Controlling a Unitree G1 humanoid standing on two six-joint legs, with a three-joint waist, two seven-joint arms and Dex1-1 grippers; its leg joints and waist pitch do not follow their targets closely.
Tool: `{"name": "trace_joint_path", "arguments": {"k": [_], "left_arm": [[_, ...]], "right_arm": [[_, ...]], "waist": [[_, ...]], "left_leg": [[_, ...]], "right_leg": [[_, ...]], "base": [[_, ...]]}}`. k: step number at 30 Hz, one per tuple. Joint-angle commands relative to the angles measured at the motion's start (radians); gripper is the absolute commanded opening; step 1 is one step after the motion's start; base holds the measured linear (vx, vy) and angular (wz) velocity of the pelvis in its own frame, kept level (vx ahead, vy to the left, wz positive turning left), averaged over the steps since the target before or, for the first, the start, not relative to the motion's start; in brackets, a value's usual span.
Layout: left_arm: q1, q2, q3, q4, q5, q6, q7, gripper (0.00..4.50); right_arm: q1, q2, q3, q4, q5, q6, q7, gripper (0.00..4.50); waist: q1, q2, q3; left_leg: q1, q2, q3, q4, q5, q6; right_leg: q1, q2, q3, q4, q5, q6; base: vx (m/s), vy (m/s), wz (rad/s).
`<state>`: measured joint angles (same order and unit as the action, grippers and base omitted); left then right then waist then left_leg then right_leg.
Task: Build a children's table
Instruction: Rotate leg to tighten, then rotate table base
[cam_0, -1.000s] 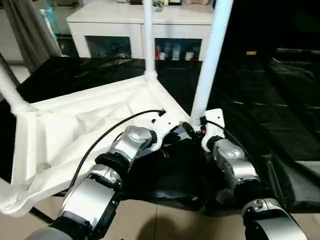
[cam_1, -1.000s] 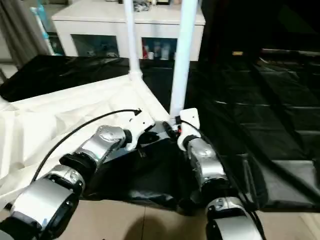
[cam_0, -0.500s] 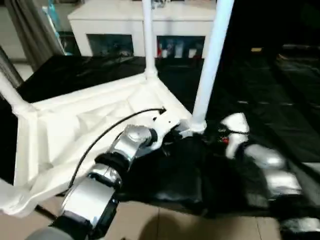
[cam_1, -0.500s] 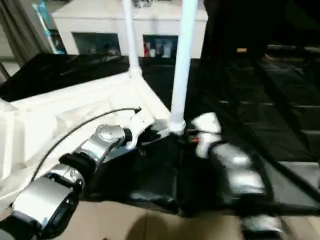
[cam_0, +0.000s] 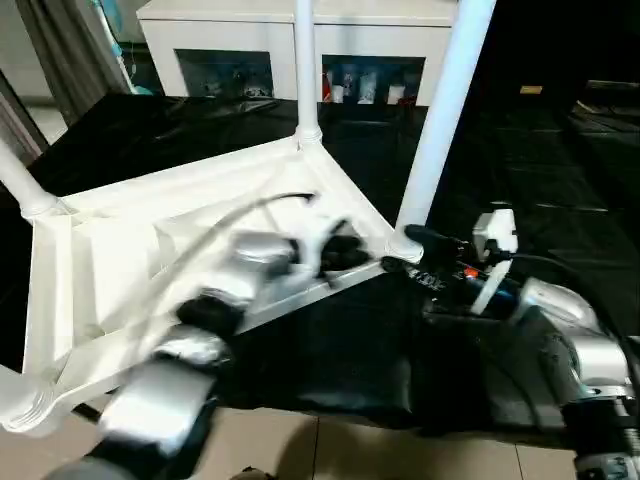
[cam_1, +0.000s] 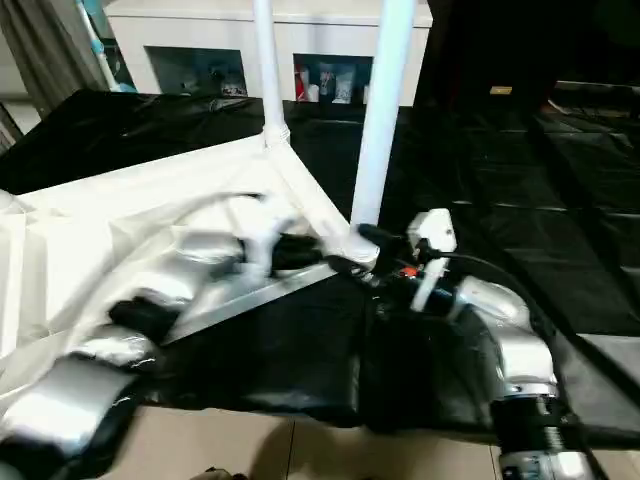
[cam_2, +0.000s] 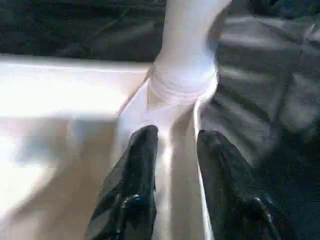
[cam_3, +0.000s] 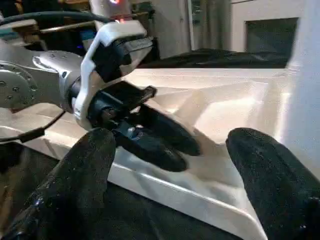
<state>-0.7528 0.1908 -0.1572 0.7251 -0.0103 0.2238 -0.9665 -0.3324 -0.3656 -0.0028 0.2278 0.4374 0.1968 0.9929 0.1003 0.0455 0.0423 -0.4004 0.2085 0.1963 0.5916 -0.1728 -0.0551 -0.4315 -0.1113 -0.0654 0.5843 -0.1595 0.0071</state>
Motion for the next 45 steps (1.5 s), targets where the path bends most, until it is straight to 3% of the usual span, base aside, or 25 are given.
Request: {"name": "trace_joint_path", "arguments": {"k": [1,6,7,10,12,14,16,22,24,26,29,30,32,40,45], "left_arm": [[0.069,0.049,-0.025,-0.177,-0.042,0.105,-0.074,1.83],[0.203,0.174,-0.027,-0.474,-0.099,0.265,-0.14,2.28],[0.203,0.174,-0.027,-0.474,-0.099,0.265,-0.14,2.29],[0.337,0.285,-0.039,-0.711,-0.129,0.382,-0.194,2.64],[0.392,0.326,-0.047,-0.818,-0.152,0.452,-0.203,2.7],[0.426,0.356,-0.052,-0.887,-0.168,0.501,-0.203,2.72],[0.453,0.382,-0.056,-0.923,-0.157,0.528,-0.191,3.06],[0.518,0.43,-0.061,-0.963,-0.105,0.576,-0.13,3.55],[0.53,0.441,-0.064,-0.953,-0.082,0.589,-0.094,3.64],[0.54,0.459,-0.074,-0.947,-0.063,0.602,-0.067,3.97],[0.562,0.491,-0.092,-0.951,-0.043,0.625,-0.04,4.08],[0.567,0.495,-0.094,-0.952,-0.037,0.63,-0.032,4.35],[0.575,0.498,-0.096,-0.954,-0.032,0.637,-0.019,4.42],[0.59,0.482,-0.115,-0.931,-0.027,0.628,0.025,4.47],[0.575,0.471,-0.122,-0.918,-0.025,0.617,0.044,4.47]], "right_arm": [[-0.003,0.007,0.009,-0.029,0.007,0.02,0.01,3.93],[-0.011,0.029,0.019,-0.037,0.017,0.045,-0.005,3.93],[-0.011,0.029,0.019,-0.037,0.017,0.045,-0.005,3.93],[-0.034,0.088,0.037,0.033,-0.029,0.018,-0.077,3.93],[-0.049,0.122,0.043,0.073,-0.06,-0.006,-0.123,3.93],[-0.06,0.147,0.044,0.095,-0.072,-0.02,-0.148,3.93],[-0.08,0.174,0.038,0.133,-0.093,-0.041,-0.203,3.93],[-0.123,0.225,0.044,0.187,-0.102,-0.061,-0.232,3.93],[-0.137,0.239,0.052,0.209,-0.118,-0.08,-0.238,3.93],[-0.152,0.25,0.052,0.234,-0.134,-0.097,-0.258,3.93],[-0.188,0.263,0.034,0.299,-0.158,-0.13,-0.322,3.93],[-0.199,0.266,0.027,0.32,-0.165,-0.141,-0.343,3.93],[-0.216,0.268,0.013,0.354,-0.174,-0.157,-0.377,3.93],[-0.284,0.228,-0.066,0.504,-0.188,-0.22,-0.502,3.93],[-0.319,0.158,-0.131,0.595,-0.193,-0.273,-0.575,3.93]], "waist": [[0.004,-0.012,-0.07],[0.005,-0.01,-0.064],[0.005,-0.01,-0.064],[-0.005,-0.004,-0.056],[-0.011,-0.002,-0.056],[-0.016,-0.002,-0.057],[-0.018,0.001,-0.057],[-0.024,0.008,-0.055],[-0.024,0.008,-0.058],[-0.025,0.008,-0.06],[-0.029,0.009,-0.059],[-0.032,0.009,-0.06],[-0.034,0.004,-0.06],[-0.035,0.011,-0.059],[-0.02,0.013,-0.059]], "left_leg": [[0.025,0.027,-0.005,-0.063,-0.14,0.137],[0.035,0.026,-0.003,-0.074,-0.22,0.062],[0.034,0.026,-0.003,-0.074,-0.224,0.053],[0.023,0.02,-0.008,-0.087,-0.268,0.015],[0.032,0.018,-0.008,-0.087,-0.303,-0.005],[0.031,0.018,-0.008,-0.088,-0.302,-0.013],[0.033,0.017,-0.009,-0.089,-0.295,-0.014],[0.036,0.012,-0.011,-0.09,-0.319,-0.025],[0.037,0.012,-0.01,-0.088,-0.301,-0.026],[0.036,0.011,-0.011,-0.087,-0.294,-0.027],[0.037,0.01,-0.011,-0.087,-0.29,-0.025],[0.038,0.009,-0.011,-0.086,-0.288,-0.029],[0.039,0.009,-0.009,-0.085,-0.292,-0.027],[0.047,0.009,-0.01,-0.084,-0.341,-0.036],[0.053,0.008,-0.007,-0.081,-0.354,-0.044]], "right_leg": [[0.065,-0.028,0.023,-0.036,-0.068,-0.302],[0.053,-0.023,0.029,-0.046,-0.166,-0.255],[0.053,-0.025,0.029,-0.044,-0.171,-0.25],[0.056,-0.026,0.029,-0.05,-0.26,-0.208],[0.05,-0.025,0.031,-0.057,-0.309,-0.195],[0.051,-0.023,0.031,-0.056,-0.304,-0.191],[0.049,-0.021,0.032,-0.055,-0.291,-0.192],[0.049,-0.015,0.031,-0.058,-0.317,-0.166],[0.049,-0.012,0.032,-0.052,-0.261,-0.181],[0.051,-0.013,0.03,-0.049,-0.245,-0.189],[0.053,-0.013,0.03,-0.048,-0.241,-0.194],[0.052,-0.013,0.03,-0.047,-0.237,-0.199],[0.052,-0.013,0.031,-0.049,-0.239,-0.202],[0.048,-0.014,0.031,-0.054,-0.283,-0.2],[0.046,-0.013,0.03,-0.056,-0.295,-0.194]], "base": [[0.0,0.0,0.0],[0.0,0.0,0.0],[0.0,0.0,0.0],[0.0,0.0,0.0],[0.0,0.0,0.0],[0.0,0.0,0.0],[0.0,0.0,0.0],[0.0,0.0,0.0],[0.0,0.0,0.0],[0.0,0.0,0.0],[0.0,0.0,0.0],[0.0,0.0,0.0],[0.0,0.0,0.0],[0.0,0.0,0.0],[0.0,0.0,0.0]]}}
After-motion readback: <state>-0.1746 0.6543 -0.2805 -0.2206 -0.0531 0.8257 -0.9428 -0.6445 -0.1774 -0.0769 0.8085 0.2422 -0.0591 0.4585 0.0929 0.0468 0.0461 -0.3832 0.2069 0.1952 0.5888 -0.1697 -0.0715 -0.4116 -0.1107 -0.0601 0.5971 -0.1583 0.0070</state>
